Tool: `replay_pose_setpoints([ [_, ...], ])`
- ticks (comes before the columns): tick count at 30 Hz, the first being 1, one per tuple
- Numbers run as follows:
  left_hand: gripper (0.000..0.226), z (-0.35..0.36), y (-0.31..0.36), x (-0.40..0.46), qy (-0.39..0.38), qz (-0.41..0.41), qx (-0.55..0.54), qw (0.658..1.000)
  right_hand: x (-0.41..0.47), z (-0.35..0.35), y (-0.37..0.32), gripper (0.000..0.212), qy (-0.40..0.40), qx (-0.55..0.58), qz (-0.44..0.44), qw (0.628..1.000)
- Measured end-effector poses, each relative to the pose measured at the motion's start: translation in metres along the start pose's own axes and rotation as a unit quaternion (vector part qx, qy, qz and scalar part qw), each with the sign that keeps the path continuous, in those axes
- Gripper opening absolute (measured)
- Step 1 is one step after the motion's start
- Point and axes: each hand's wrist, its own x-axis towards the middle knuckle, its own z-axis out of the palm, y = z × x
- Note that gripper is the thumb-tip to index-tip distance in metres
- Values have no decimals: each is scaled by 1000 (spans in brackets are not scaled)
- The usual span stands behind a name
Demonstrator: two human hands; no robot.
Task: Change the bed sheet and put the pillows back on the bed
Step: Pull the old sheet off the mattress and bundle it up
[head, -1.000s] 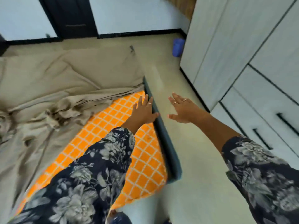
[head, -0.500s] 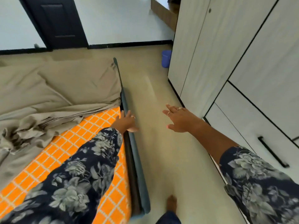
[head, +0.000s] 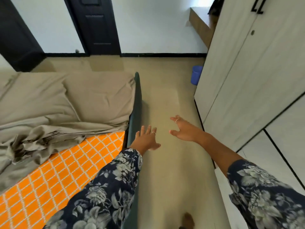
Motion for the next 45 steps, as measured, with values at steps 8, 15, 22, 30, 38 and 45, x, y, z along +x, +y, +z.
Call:
replay_pose_setpoints([
  [8, 80, -55, 19, 100, 24, -82, -64, 994, 138, -90, 21, 59, -33, -49, -104, 993],
  [15, 82, -112, -17, 196, 71, -157, -113, 979, 281, -149, 0, 61, -49, -77, -186, 978],
  [22, 81, -197, -91, 322, 73, -191, -128, 971, 440, -169, -37, 65, -95, -63, -195, 974],
  [30, 80, -279, -147, 458, 22, -199, -116, 973, 612, -221, -35, 64, -124, -56, -156, 978],
  [38, 73, -339, -188, 606, 8, -256, -170, 952, 809, -264, -41, 51, -175, -114, -166, 964],
  [45, 72, -363, -218, 687, 4, -315, -228, 921, 951, -267, -75, 43, -233, -216, -207, 925],
])
